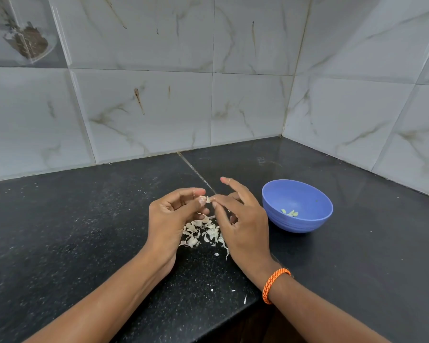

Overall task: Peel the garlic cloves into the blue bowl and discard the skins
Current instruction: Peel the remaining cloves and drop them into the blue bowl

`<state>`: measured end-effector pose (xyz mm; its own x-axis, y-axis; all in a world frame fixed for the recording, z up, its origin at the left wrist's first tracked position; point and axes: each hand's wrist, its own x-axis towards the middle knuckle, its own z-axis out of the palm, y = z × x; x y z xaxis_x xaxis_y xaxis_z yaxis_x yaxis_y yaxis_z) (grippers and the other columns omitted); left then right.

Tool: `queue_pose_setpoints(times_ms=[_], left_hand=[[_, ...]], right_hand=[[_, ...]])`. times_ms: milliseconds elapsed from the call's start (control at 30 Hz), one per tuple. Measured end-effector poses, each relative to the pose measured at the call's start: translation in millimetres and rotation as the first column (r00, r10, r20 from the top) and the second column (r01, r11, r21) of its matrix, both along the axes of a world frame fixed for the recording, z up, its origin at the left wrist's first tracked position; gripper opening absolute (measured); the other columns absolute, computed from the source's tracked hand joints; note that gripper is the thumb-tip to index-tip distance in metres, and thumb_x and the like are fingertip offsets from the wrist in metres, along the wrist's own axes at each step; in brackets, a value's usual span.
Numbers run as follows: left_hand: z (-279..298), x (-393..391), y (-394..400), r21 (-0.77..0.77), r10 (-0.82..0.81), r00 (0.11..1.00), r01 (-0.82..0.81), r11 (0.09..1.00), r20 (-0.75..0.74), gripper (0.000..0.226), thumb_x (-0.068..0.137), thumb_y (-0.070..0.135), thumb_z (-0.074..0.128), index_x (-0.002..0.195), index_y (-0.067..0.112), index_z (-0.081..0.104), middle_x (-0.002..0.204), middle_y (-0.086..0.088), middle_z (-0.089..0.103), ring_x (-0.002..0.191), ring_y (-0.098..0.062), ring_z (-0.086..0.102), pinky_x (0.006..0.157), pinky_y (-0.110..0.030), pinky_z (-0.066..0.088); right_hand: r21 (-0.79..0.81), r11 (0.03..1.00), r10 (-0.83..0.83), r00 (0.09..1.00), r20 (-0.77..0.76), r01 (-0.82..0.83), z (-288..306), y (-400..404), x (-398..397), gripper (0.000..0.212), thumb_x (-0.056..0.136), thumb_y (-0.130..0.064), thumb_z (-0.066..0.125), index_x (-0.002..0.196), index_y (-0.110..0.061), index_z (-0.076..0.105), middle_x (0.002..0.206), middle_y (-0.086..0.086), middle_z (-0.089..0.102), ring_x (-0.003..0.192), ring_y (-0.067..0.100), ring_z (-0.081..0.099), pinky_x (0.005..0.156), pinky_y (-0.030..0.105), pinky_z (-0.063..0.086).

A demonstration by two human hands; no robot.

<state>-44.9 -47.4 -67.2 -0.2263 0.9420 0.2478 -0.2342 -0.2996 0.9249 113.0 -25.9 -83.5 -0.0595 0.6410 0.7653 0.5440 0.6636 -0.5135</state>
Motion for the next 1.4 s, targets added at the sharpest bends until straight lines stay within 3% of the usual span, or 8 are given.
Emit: queue_pose_setpoints(times_ms=[100, 267, 500, 833, 967, 1167, 1233, 1400], left_hand=[[-2.1, -3.1, 3.5, -0.007, 0.036, 0.999, -0.036, 0.999, -0.012, 0.013, 0.09, 0.004, 0.082, 0.102, 0.008, 0.084, 0.094, -0.017, 0.078, 0.077, -0.026, 0.072, 0.077, -0.038, 0.06], [-1.7, -2.5, 3.2, 0.031, 0.012, 0.992, -0.008, 0.999, -0.127, 0.015, 0.092, 0.001, 0.082, 0.105, 0.009, 0.08, 0.09, -0.019, 0.077, 0.07, -0.025, 0.069, 0.068, -0.031, 0.059], [0.1, 0.8, 3.1, 0.018, -0.047, 0.98, 0.052, 0.999, -0.195, 0.047, 0.087, 0.006, 0.088, 0.122, 0.012, 0.058, 0.095, -0.019, 0.077, 0.06, -0.027, 0.067, 0.063, -0.036, 0.062], [-0.6, -3.8, 3.7, 0.074, 0.113, 0.885, -0.089, 0.993, -0.452, 0.045, 0.091, 0.007, 0.083, 0.118, 0.027, 0.054, 0.091, -0.003, 0.08, 0.056, -0.038, 0.069, 0.059, -0.047, 0.061], [-1.2, -4.0, 4.0, 0.124, 0.171, 0.835, -0.124, 0.984, -0.523, 0.045, 0.089, 0.011, 0.085, 0.116, 0.03, 0.054, 0.087, 0.004, 0.079, 0.049, -0.031, 0.066, 0.056, -0.043, 0.057], [0.2, -3.9, 0.9, 0.199, 0.26, 0.735, -0.172, 0.965, -0.626, 0.045, 0.086, 0.015, 0.086, 0.112, 0.036, 0.056, 0.085, 0.016, 0.078, 0.045, -0.016, 0.056, 0.056, -0.038, 0.052], [2.9, -3.7, 0.6, 0.214, 0.285, 0.717, -0.191, 0.958, -0.637, 0.045, 0.084, 0.017, 0.088, 0.111, 0.036, 0.057, 0.084, 0.018, 0.078, 0.043, -0.007, 0.05, 0.056, -0.03, 0.047], [4.3, -4.8, 0.1, 0.229, 0.298, 0.717, -0.195, 0.954, -0.631, 0.042, 0.084, 0.016, 0.089, 0.109, 0.036, 0.061, 0.085, 0.019, 0.077, 0.043, -0.008, 0.044, 0.054, -0.024, 0.041]], right_hand=[[0.003, 0.999, -0.04, 0.999, -0.022, 0.041, -0.9, -1.2, 0.3, 0.018, 0.106, -0.015, 0.064, 0.117, -0.019, 0.079, 0.143, -0.009, 0.063, 0.114, 0.005, 0.065, 0.086, 0.032, 0.059], [-0.03, 0.999, -0.023, 1.0, -0.008, 0.023, 2.5, 1.3, 0.3, 0.029, 0.111, -0.014, 0.054, 0.132, -0.017, 0.073, 0.14, -0.009, 0.063, 0.126, 0.0, 0.058, 0.101, 0.018, 0.049], [-0.096, 0.984, 0.146, 0.988, -0.049, -0.15, 5.5, 3.0, 2.7, 0.023, 0.105, -0.005, 0.061, 0.115, -0.016, 0.078, 0.117, -0.008, 0.065, 0.108, 0.005, 0.065, 0.088, 0.026, 0.054], [-0.176, 0.96, 0.2, 0.973, -0.113, -0.218, 3.8, 4.4, 3.2, 0.007, 0.1, -0.022, 0.076, 0.107, -0.021, 0.079, 0.098, -0.011, 0.071, 0.089, 0.017, 0.069, 0.071, 0.03, 0.056], [-0.191, 0.953, 0.216, 0.97, -0.11, -0.234, 2.2, 6.9, 3.6, 0.008, 0.1, -0.024, 0.077, 0.107, -0.02, 0.08, 0.1, -0.013, 0.074, 0.096, 0.013, 0.072, 0.079, 0.029, 0.057], [-0.209, 0.938, 0.241, 0.955, -0.175, -0.275, 1.3, 6.7, 2.8, 0.005, 0.097, -0.016, 0.078, 0.102, -0.018, 0.079, 0.093, -0.011, 0.075, 0.083, 0.015, 0.071, 0.068, 0.018, 0.051], [-0.217, 0.929, 0.256, 0.945, -0.205, -0.299, 1.5, 6.8, 3.2, 0.008, 0.097, -0.013, 0.079, 0.103, -0.017, 0.079, 0.094, -0.01, 0.075, 0.083, 0.016, 0.071, 0.067, 0.021, 0.053], [-0.249, 0.9, 0.288, 0.916, -0.279, -0.358, 3.3, 7.2, 3.9, 0.017, 0.095, -0.012, 0.08, 0.109, -0.021, 0.077, 0.097, -0.007, 0.076, 0.084, 0.019, 0.072, 0.068, 0.037, 0.061]])
